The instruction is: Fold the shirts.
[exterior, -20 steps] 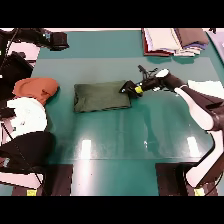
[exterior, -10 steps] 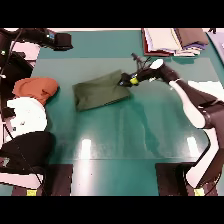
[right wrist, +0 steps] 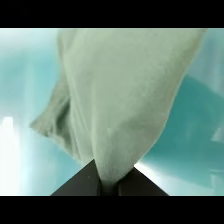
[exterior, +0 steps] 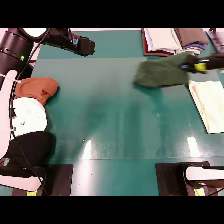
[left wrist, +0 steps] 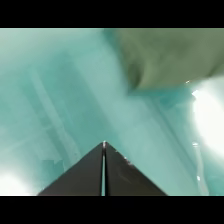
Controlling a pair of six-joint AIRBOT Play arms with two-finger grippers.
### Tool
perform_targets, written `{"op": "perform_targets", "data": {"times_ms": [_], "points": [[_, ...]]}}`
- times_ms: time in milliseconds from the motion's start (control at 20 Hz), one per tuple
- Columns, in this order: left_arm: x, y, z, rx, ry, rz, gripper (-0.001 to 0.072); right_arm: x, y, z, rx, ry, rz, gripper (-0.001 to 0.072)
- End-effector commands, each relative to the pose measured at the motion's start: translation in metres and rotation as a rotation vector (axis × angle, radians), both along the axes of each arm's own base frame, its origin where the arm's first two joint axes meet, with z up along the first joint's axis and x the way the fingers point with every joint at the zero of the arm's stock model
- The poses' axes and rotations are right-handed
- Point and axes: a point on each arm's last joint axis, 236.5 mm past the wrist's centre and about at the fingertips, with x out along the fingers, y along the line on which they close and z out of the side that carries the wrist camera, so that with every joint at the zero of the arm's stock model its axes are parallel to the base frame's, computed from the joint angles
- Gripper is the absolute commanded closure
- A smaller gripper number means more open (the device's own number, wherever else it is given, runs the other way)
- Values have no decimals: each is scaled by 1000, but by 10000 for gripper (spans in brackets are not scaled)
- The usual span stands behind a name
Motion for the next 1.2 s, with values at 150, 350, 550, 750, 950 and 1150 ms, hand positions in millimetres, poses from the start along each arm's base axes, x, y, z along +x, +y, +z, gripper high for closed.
{"op": "perform_targets", "data": {"times_ms": [150,350,550,750,950,1150], "points": [[-2,-8,2,-21,5,0,684,-64,-169,39,-70,-93,-407,695],[-2,-8,3,-23,1,1,684,-63,-193,69,-120,-180,-467,695],[-1,-8,3,-25,-1,2,684,-56,-195,116,-170,-268,-458,695],[-1,-8,3,-24,0,1,684,-61,-187,134,-188,-263,-417,695],[-1,-8,3,-23,0,1,684,-87,-180,100,-208,-93,-363,695],[-1,-8,3,-23,0,1,684,-125,-184,67,-256,121,-349,695]]}}
